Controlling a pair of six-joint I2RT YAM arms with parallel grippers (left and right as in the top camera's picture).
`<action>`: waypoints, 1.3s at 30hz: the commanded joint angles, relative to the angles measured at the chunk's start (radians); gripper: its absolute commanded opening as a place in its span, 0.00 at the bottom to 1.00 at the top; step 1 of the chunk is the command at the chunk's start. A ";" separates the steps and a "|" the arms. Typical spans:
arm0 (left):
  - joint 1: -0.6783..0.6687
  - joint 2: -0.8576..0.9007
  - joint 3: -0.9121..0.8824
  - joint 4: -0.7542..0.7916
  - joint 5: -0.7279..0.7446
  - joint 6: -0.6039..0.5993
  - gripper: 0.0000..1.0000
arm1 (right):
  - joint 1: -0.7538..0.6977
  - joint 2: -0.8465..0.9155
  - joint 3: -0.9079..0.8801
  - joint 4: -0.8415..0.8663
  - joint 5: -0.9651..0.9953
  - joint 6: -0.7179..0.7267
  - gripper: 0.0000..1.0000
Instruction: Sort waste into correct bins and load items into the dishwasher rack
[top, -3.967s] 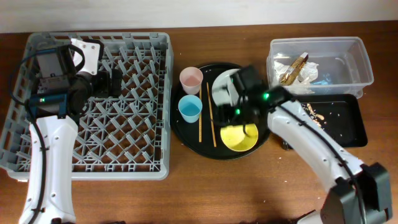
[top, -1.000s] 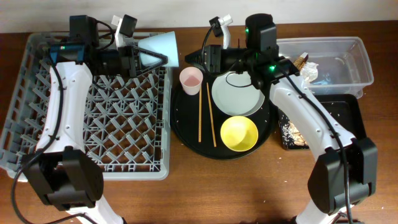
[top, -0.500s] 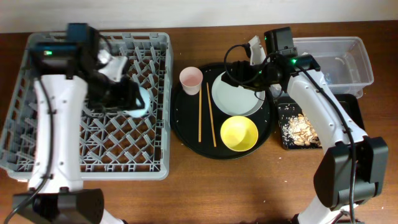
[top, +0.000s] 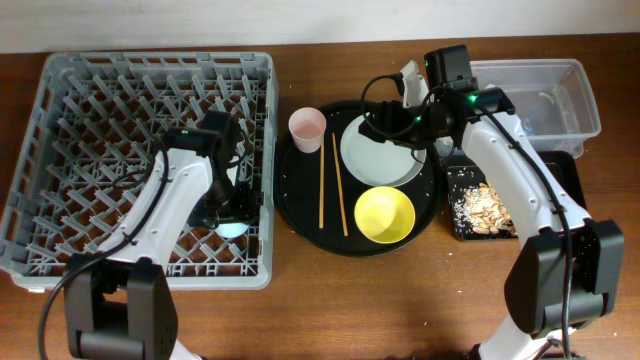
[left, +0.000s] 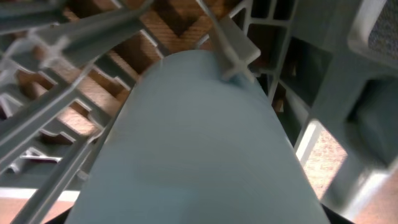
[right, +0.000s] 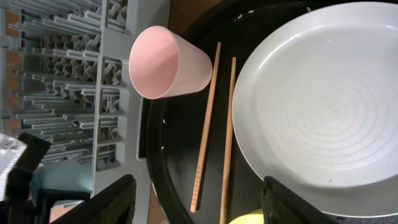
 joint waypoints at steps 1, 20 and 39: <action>0.001 -0.006 -0.026 0.032 0.028 -0.010 0.82 | -0.003 0.002 0.000 0.001 0.013 -0.011 0.66; 0.150 -0.023 0.418 0.085 0.080 -0.010 0.98 | 0.248 0.329 0.205 0.211 0.393 0.171 0.37; 0.226 -0.021 0.418 0.189 1.127 0.320 0.99 | -0.026 0.036 0.213 0.113 -0.504 0.063 0.04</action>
